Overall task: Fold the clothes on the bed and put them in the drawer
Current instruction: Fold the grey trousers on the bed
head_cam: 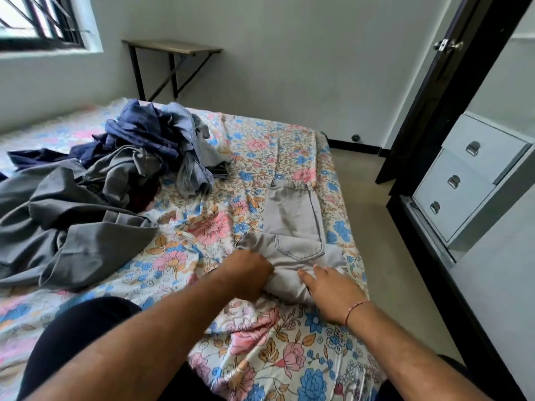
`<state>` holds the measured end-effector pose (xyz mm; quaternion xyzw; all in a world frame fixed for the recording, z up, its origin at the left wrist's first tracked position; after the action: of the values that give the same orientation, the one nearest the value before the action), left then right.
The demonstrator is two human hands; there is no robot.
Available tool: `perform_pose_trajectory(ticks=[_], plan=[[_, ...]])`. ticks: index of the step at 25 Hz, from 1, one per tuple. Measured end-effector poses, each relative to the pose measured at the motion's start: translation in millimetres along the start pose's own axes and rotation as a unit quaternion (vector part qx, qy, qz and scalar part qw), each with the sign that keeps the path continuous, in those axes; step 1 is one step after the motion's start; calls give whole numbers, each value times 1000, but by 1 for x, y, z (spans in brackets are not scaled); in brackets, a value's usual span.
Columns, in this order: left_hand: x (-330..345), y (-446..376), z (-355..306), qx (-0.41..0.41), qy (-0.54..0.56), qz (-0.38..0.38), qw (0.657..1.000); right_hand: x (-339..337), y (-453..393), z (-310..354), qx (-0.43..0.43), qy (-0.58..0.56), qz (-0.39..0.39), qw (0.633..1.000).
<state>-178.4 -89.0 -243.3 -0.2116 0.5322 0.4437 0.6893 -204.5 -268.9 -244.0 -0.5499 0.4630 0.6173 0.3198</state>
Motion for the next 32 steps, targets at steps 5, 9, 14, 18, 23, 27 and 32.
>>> perform_pose_trajectory(ticks=[5, 9, 14, 18, 23, 27, 32], plan=[[-53, 61, 4, 158, 232, 114, 953, -56, 66, -3, -82, -162, 239, 954], [-66, 79, 32, 180, 339, 49, 922, -67, 74, -21, -94, -311, 236, 916], [-15, 1, 85, -53, 331, -37, 942, -50, -19, -82, 56, -492, 27, 868], [19, -15, 48, -81, 120, -66, 987, -8, -47, -62, 87, -223, -84, 967], [26, 13, -28, 97, 15, -55, 994, 42, 1, 7, -73, -80, -33, 994], [20, 13, -28, 47, 46, -27, 997, 39, 12, 13, -3, -64, -93, 994], [-29, 41, -11, 110, 189, 40, 975, -29, 23, 26, -99, -143, 85, 981]])
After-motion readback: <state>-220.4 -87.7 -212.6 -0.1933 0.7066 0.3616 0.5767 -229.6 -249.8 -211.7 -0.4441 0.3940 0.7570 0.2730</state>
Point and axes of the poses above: each hand's wrist, its own y-axis away from the middle knuckle, its own x-axis out of the palm, z = x × y, the point moved 5 cm from there along -y, towards the middle knuckle, and after that the axes turned 12 degrees about -y, right-handed, at the moved point
